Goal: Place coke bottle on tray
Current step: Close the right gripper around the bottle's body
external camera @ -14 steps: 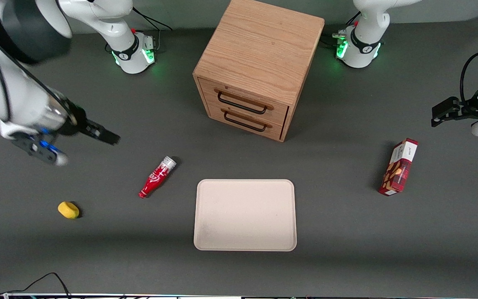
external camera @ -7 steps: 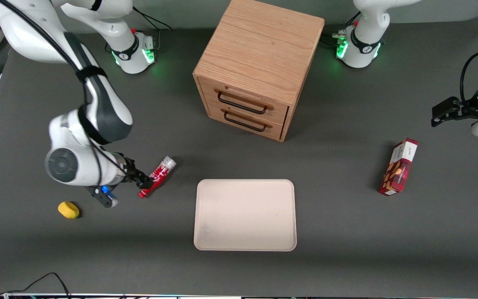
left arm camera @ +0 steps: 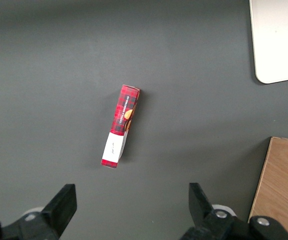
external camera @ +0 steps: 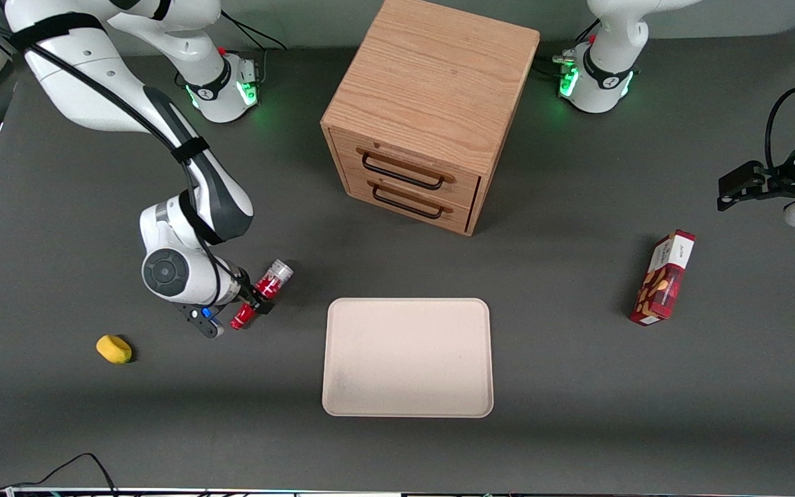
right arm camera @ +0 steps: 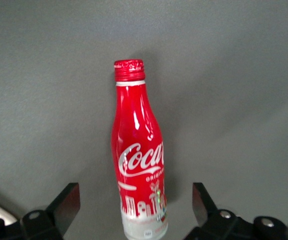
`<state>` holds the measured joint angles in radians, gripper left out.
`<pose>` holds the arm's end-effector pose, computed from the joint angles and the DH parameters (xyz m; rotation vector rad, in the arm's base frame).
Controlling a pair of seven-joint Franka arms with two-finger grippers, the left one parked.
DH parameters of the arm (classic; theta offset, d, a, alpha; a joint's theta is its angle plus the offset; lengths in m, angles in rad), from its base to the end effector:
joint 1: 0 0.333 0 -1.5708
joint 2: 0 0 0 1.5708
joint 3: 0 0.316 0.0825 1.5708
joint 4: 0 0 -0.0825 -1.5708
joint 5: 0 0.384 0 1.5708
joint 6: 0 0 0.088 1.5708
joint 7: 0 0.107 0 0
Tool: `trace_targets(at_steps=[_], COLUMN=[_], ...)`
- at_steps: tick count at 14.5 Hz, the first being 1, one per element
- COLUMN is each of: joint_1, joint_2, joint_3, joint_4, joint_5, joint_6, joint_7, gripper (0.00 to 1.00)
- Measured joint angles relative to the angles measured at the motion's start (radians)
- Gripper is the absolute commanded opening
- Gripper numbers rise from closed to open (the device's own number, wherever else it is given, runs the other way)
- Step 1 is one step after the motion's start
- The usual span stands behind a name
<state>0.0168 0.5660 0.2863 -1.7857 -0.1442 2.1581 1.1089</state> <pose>0.6140 0.1732 0.2343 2.8472 -1.1128 -0.2360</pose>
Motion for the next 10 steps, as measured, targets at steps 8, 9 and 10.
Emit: trace_targets(at_steps=[8,9,10], joint_1=[0.0,-0.001,-0.001], joint_2=[0.064,0.07,0.074], joint_3=[-0.004,-0.006,-0.007], joint_4=[-0.053,-0.061,-0.067], joint_5=[-0.036,-0.044,-0.048], joint_6=[0.155,0.173,0.183], joint_7=[0.021,0.022,0.023], gripper=[1.0,0.81,0.52])
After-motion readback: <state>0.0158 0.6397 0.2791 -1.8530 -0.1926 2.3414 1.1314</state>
